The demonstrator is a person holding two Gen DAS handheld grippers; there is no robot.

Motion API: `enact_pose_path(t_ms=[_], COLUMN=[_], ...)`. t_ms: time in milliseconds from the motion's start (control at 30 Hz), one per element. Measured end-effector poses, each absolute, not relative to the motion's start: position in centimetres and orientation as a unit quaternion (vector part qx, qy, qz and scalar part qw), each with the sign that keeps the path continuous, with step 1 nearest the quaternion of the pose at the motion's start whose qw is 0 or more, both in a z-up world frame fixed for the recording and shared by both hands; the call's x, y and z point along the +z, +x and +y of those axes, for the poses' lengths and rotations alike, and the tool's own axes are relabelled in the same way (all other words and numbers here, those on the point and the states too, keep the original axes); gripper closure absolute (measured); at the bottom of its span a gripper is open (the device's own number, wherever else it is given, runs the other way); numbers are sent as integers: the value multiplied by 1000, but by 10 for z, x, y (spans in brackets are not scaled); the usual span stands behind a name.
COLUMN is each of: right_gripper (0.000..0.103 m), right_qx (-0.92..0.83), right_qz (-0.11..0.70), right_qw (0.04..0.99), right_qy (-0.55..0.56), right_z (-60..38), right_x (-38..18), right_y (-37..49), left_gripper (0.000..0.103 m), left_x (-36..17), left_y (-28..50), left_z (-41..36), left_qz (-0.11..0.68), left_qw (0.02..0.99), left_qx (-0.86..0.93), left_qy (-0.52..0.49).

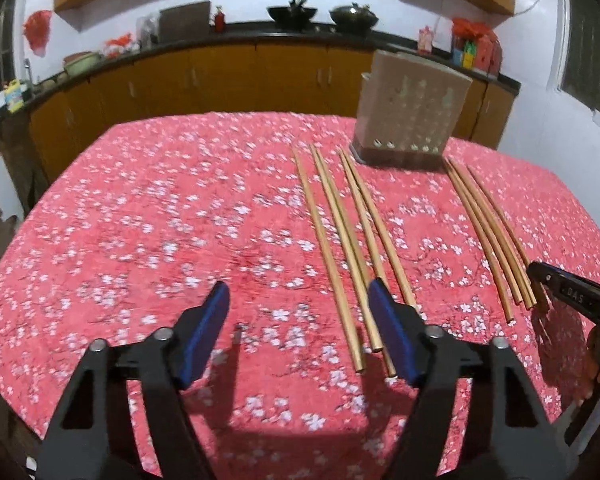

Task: Organize utensils
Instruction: 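Lower the left tool onto a wooden chopstick and close it while the right tool grasps another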

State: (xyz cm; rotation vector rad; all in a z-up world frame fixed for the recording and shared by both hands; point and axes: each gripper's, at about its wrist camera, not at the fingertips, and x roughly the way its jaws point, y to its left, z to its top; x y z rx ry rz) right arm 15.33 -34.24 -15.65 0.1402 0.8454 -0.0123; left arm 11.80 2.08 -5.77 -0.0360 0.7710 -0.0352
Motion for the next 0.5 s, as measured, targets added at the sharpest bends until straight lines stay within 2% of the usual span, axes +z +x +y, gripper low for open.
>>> enact_pose_path(t_ms=[67,100,167,267,500], right_gripper=[89,89,90,90,92], right_qx=[-9,-9,-9,-10,-8], right_qz=[407,406,405,406,409], right_qw=[911,912,912,912,910], right_qy=[62,62,62,63,59], right_z=[-342,-343,-344,-343,-343], right_x=[-157,-157,-157,-158,-158], right_y=[152,152,152,154,157], left_gripper=[44,46,58,70,84], left_x=[-61,-64,-68,-74,-79], left_y=[123,127,133,141,148], left_z=[18,16,14,12,5], left_qz=[384,390,404,421,433], left_qw=[923,920,914,906,900], left_qx=[-21,-23,-26,-36,-43], left_qy=[-12,-10,-10,-14,-6])
